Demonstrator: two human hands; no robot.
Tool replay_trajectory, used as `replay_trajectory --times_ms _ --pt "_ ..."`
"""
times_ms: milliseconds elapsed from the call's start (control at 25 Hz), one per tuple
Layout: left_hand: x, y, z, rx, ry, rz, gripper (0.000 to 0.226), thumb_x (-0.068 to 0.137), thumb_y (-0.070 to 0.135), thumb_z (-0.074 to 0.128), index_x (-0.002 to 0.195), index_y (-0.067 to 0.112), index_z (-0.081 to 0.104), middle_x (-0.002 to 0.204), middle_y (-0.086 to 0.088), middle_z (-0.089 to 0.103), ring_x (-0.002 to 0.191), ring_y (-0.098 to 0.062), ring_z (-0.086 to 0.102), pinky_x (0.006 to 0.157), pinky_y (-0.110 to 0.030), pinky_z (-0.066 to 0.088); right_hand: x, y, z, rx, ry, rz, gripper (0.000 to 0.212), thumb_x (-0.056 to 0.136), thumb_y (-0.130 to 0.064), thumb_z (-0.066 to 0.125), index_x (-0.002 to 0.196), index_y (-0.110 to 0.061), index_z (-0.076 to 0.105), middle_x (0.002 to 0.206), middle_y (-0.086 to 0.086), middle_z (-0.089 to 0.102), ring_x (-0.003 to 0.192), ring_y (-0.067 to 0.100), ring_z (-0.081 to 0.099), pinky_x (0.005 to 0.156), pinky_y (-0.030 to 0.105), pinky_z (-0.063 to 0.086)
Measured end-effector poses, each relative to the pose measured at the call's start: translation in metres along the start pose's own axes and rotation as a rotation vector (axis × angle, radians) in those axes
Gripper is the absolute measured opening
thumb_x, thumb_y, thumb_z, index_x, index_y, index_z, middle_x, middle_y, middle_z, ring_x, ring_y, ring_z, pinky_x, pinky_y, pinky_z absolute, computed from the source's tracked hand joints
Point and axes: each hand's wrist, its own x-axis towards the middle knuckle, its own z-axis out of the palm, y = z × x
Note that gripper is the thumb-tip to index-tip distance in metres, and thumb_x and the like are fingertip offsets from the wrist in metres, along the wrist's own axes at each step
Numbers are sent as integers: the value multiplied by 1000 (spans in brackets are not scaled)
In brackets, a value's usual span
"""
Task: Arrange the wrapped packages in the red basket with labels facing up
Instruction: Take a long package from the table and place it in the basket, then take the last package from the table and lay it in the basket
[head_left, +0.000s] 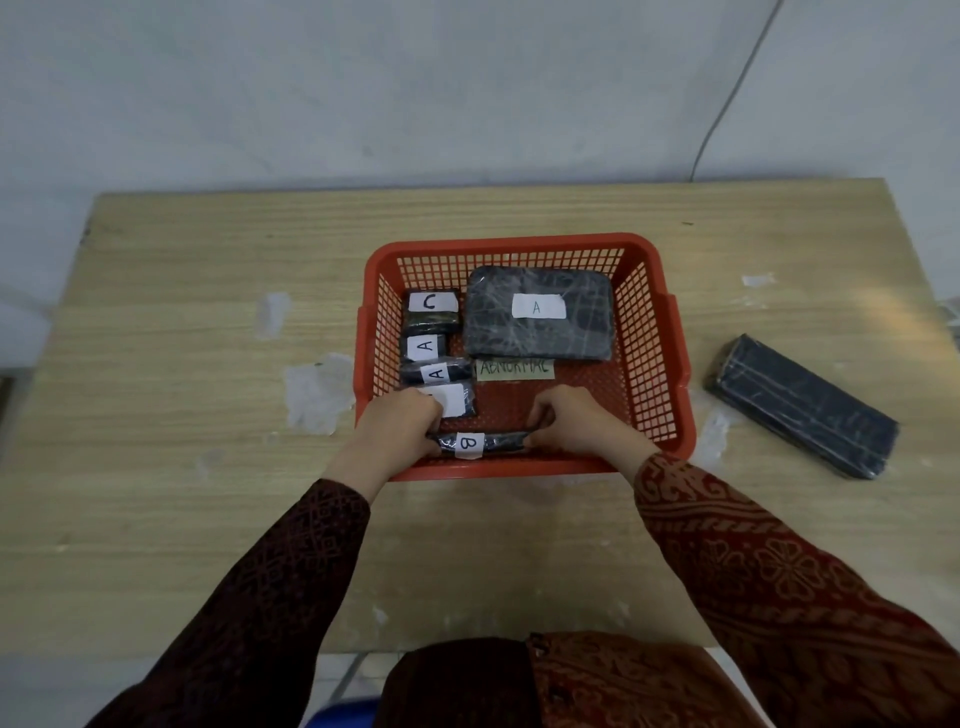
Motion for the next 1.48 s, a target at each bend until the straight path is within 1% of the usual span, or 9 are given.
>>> replay_trajectory --times_ms 160,360,480,600,720,880,1080,1240,1480 --pt "1 0 0 7 3 -10 23 75 27 75 92 14 67 98 -4 65 92 -23 61 68 -32 46 0 -2 1 -13 -13 3 23 70 -17 82 88 -10 70 81 -4 60 79 11 55 68 22 45" --pt "-6 10 -15 39 -14 -6 22 84 28 66 101 13 64 102 -7 65 93 -25 62 71 -35 50 -19 -6 -7 -94 -43 -81 31 84 -27 69 112 -13 65 113 9 66 101 22 60 84 28 49" --pt "-4 33 -40 -139 147 39 22 90 34 59 104 19 66 101 0 68 90 -19 63 69 -32 51 -48 -1 -24 -20 119 -197 29 87 -29 64 114 -18 63 111 4 68 101 17 62 87 30 51" --pt "8 84 -62 -333 312 175 27 92 34 55 114 21 63 108 3 66 93 -15 60 76 -35 52 -87 25 -44 90 463 -299 18 88 -24 62 106 -22 64 96 -9 67 79 -5 57 70 10 45" --pt "25 156 -72 -443 427 353 35 93 27 55 126 17 55 118 -2 58 96 -17 55 83 -29 47 -119 87 -67 194 830 -154 14 89 -16 61 102 -19 65 93 -10 59 81 3 58 72 8 43" --pt "59 253 -64 -469 381 510 42 92 25 56 132 15 50 124 -6 53 115 -22 51 92 -29 41 -143 194 -75 153 884 282 34 86 -19 66 118 -11 56 123 11 51 117 28 48 94 32 41" --pt "112 316 -24 -577 69 199 74 91 29 58 150 14 17 153 -14 21 141 -32 22 115 -43 26 -144 258 -63 164 706 473 87 80 -21 72 148 -11 18 149 20 29 132 42 32 107 51 34" --pt "133 315 -2 -715 -57 9 70 89 25 60 147 15 21 142 -14 41 130 -35 40 104 -46 41 -140 271 -64 311 774 315 76 81 -8 69 144 -13 28 138 18 44 122 35 46 98 42 43" --pt "116 327 -23 -697 135 15 54 93 32 52 142 13 38 138 -7 51 128 -30 46 103 -39 42 -152 264 -86 386 856 238 69 76 -9 74 136 -16 41 130 15 48 116 28 49 91 28 38"
